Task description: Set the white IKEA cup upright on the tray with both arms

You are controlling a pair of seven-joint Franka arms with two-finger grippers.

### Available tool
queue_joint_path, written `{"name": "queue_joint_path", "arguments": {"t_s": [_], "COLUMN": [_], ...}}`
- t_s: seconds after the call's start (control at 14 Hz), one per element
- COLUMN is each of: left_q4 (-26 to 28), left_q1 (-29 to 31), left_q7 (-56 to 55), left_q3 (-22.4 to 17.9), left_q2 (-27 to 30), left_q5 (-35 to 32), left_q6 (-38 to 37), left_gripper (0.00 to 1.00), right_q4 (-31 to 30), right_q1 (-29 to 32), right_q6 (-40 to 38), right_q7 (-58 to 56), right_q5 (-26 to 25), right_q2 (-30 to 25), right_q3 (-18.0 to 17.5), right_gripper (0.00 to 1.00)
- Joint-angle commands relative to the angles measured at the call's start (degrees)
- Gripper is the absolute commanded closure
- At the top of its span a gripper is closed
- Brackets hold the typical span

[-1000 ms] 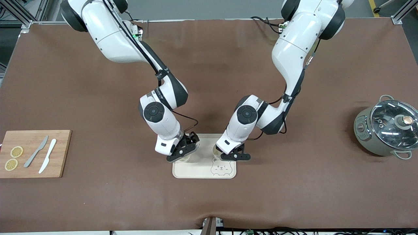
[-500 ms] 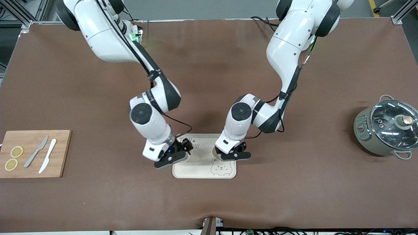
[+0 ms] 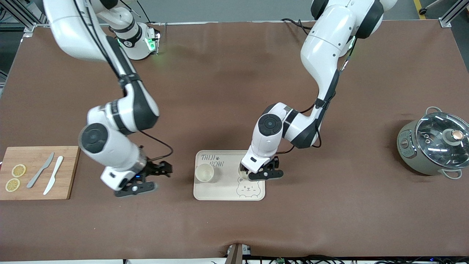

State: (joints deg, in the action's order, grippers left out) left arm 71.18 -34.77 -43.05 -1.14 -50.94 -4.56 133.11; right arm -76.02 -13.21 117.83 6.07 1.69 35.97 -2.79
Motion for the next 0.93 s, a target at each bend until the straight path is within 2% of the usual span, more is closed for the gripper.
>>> {"name": "queue_joint_path", "arguments": {"t_s": [0.0,0.21,0.43,0.57,0.86], "left_q4": [0.7,0.8,1.1,1.3,2.3], "left_q1": [-0.2,1.7,8.0,12.7,19.3], "left_q7": [-0.6,3.1,16.6,21.6,30.2], "left_q3": [-0.5,-0.6,-1.1,-1.2,-1.3], "left_q2": [3.9,10.0,18.0,21.0,23.6], "left_q5": [1.6,4.4,9.5,9.4,8.9], "left_q6": [-5.5,-14.6,-22.8,-25.5,-25.7], "left_gripper": [0.00,0.00,0.00,0.00,0.00], "right_q4": [-2.0,-2.5,-4.7,-7.7,-14.6], "right_q1": [4.1,7.7,7.4,7.5,7.5], "right_q6": [-4.0,-8.0,-8.3,-8.3,-8.9], "right_q7": [0.8,0.5,0.3,-1.9,-7.6], "right_q5": [-1.2,-1.2,-1.0,-0.6,0.0], "right_q2": [-4.0,-7.0,-10.2,-13.7,-21.7], "right_q3": [-0.7,-0.6,3.8,5.8,10.0], "right_gripper": [0.00,0.00,0.00,0.00,0.00]}}
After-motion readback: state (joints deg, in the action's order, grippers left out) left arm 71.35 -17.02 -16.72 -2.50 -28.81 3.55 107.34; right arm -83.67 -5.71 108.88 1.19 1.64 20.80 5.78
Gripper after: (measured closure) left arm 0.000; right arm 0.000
